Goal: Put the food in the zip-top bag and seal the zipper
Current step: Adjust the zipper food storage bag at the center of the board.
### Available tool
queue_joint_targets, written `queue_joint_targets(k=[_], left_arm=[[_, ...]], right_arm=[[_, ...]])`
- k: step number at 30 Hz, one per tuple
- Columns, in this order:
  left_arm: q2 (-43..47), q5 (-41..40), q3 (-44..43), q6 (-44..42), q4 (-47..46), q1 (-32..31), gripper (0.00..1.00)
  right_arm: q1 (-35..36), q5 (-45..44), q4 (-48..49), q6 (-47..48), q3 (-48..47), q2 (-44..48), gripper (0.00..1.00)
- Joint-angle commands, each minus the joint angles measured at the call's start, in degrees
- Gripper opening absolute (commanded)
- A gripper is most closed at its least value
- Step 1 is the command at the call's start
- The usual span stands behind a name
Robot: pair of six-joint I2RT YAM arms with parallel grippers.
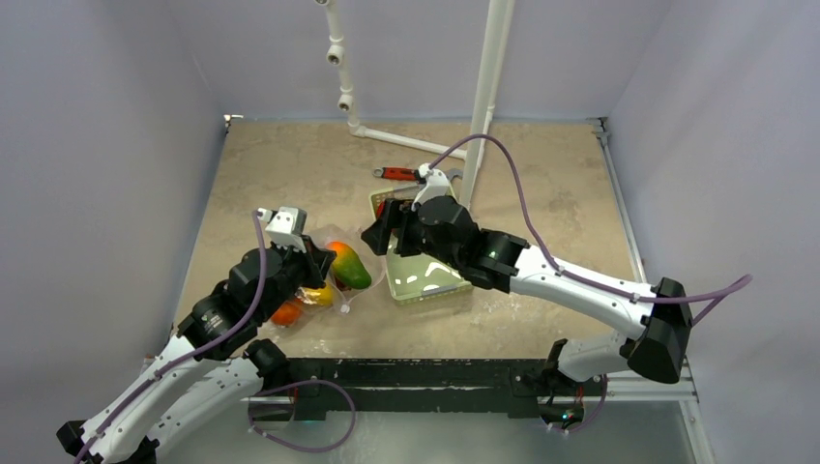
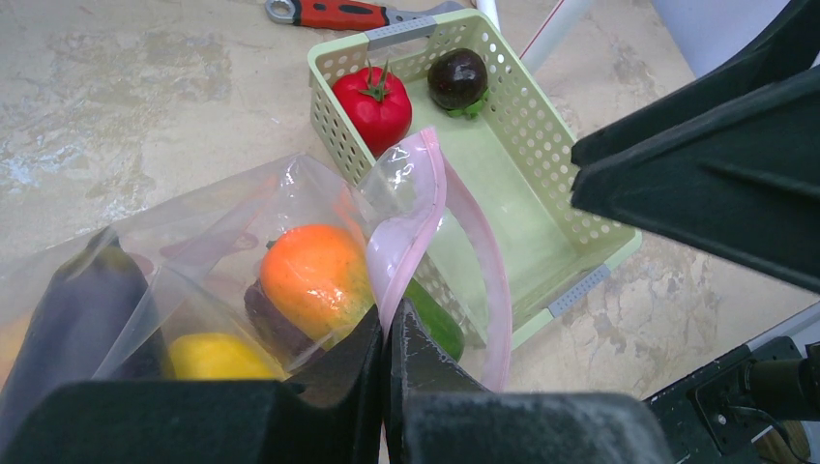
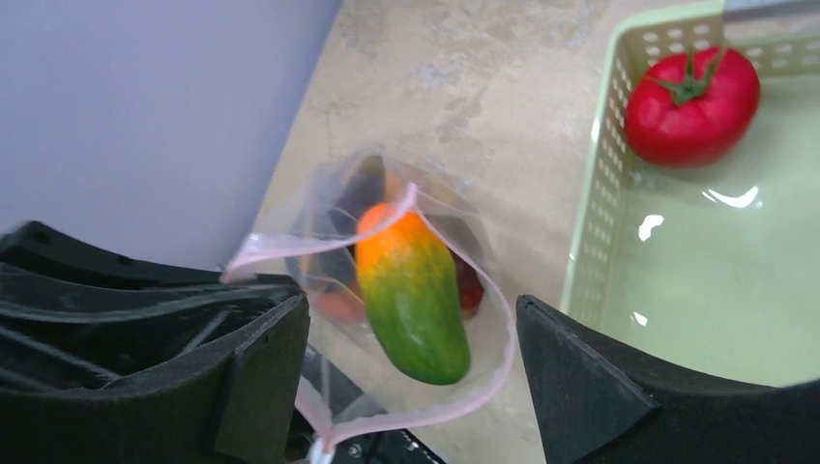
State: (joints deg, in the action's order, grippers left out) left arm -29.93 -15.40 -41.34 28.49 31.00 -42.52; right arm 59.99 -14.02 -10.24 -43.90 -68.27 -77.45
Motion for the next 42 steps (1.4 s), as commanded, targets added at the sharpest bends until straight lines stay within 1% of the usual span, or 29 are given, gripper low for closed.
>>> queue_joint_targets(k=[1, 7, 12, 20, 25, 29, 30, 34, 35, 37, 38, 39, 42], left_arm=[[-0.04, 0.28, -0.07, 0.56, -0.61, -0.29, 0.0], [0.23, 0.28, 0.03, 0.69, -0.66, -0.35, 0.0], [-0.2, 0.3, -0.05, 0.69, -0.65, -0.28, 0.0], [-0.64, 0.28, -0.05, 0.69, -0.64, -0.32, 0.0], [-0.5, 0.11, 0.02, 0.8, -0.51, -0.32, 0.0], [-0.63, 0.02, -0.03, 0.86, -0.57, -0.34, 0.0], [-0.65, 0.02, -0.06, 0.81, -0.54, -0.29, 0.0], [-0.73, -0.07, -0.07, 0.82, -0.44, -0.28, 0.0], [-0.74, -0.07, -0.08, 0.78, -0.46, -0.28, 0.0], [-0.74, -0.15, -0.05, 0.78, -0.43, -0.29, 0.0], [-0.82, -0.28, -0.1, 0.82, -0.42, -0.33, 0.0], [-0.83, -0.39, -0.14, 0.86, -0.33, -0.29, 0.0], [-0.74, -1.06, -0.55, 0.95, 0.12, -0.28, 0.0]], right_arm=[[0.04, -1.61, -0.66, -1.55, 2.99, 1.33, 0.78], [0.04, -1.64, 0.56, -2.51, 5.6, 0.29, 0.72], [0.04, -0.29, 3.25, -2.49, 6.8, -1.74, 0.69], [0.04, 2.31, 7.02, -1.58, 6.48, -6.3, 0.65], [0.04, 3.06, 7.51, -1.22, 5.32, -9.74, 0.6], [0.04, 3.03, 8.21, -0.79, 4.41, -11.58, 0.48], [0.04, 3.08, 8.17, -0.71, 4.3, -11.81, 0.43], [0.04, 2.5, 7.69, -0.66, 3.95, -11.68, 0.19], [0.04, 2.31, 7.65, -0.66, 3.87, -11.42, 0.14], [0.04, 1.58, 7.48, -0.62, 3.64, -10.73, 0.1], [0.04, 1.22, 7.27, -0.51, 3.48, -10.47, 0.04], [0.04, 0.74, 6.96, -0.44, 3.12, -10.3, 0.0], [0.03, 0.02, 6.36, 0.13, 1.86, -9.5, 0.0]])
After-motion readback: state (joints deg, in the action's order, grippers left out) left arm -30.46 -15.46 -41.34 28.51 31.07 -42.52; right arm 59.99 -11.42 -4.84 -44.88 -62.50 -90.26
